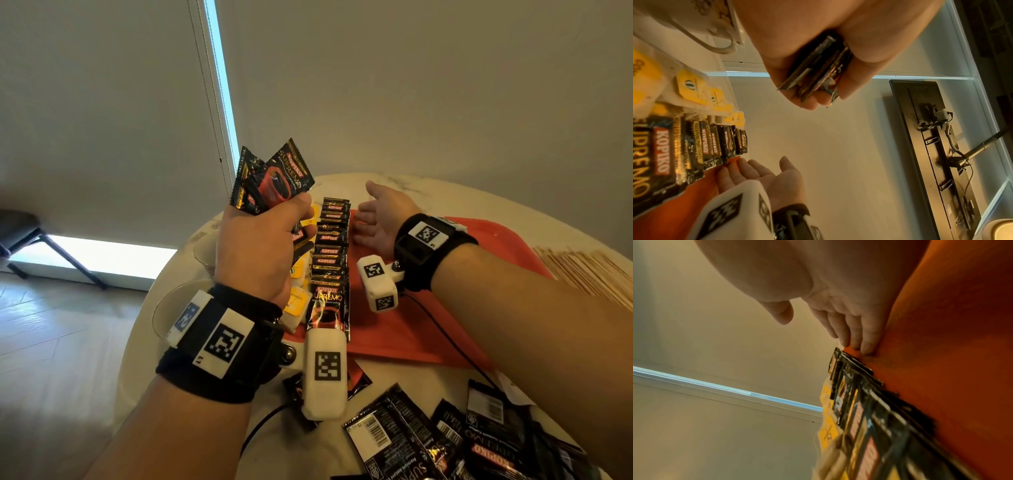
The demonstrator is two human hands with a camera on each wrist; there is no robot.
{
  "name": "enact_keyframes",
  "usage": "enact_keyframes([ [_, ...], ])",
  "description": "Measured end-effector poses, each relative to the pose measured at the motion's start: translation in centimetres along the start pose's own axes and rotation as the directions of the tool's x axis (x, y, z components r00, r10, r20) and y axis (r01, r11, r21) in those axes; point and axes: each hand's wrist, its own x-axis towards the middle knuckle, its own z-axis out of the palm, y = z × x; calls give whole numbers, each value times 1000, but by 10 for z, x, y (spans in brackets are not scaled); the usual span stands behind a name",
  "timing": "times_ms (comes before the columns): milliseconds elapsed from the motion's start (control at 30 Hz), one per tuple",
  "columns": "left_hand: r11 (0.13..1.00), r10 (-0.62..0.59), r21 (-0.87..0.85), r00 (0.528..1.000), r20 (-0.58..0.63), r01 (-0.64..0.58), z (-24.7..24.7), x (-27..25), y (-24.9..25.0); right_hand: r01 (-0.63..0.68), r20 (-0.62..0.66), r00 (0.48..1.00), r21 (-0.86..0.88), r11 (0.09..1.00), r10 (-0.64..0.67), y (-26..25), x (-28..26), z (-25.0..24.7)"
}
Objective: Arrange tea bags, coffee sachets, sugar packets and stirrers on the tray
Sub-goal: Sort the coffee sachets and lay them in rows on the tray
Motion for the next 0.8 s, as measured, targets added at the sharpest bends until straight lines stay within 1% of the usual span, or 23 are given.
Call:
enact_keyframes([
  [133,1000,8,-7,1000,11,-8,0,0,-1,1,5,1000,-35,999,-1,-1,11,0],
  [267,1000,14,0,999,30,-14,0,2,-3,13,1,1000,-33,999,-13,-6,19,-1],
  [467,999,40,5,998,46,-40,1,4,-8,13,32,999,-74,997,-11,-10,27,-1],
  [567,999,35,-12,998,60,-35,1,5,-9,38,38,999,-66,997,-35,-15,15,-7],
  [633,1000,16,-17,996,91,-15,2,4,-10,114,50,993,-68,991,-110,-19,-8,-12],
  [667,1000,4,-27,994,109,-1,3,3,-10,160,94,984,-64,985,-154,-21,-24,-14],
  [700,999,-14,-42,991,131,20,4,1,-10,203,163,968,-55,978,-192,-20,-40,-14],
  [767,995,-59,-70,980,190,73,8,-2,-11,261,331,914,-33,965,-235,-15,-73,-13],
  [800,992,-84,-78,970,227,104,10,-4,-13,289,392,885,-37,957,-252,-10,-86,-12],
])
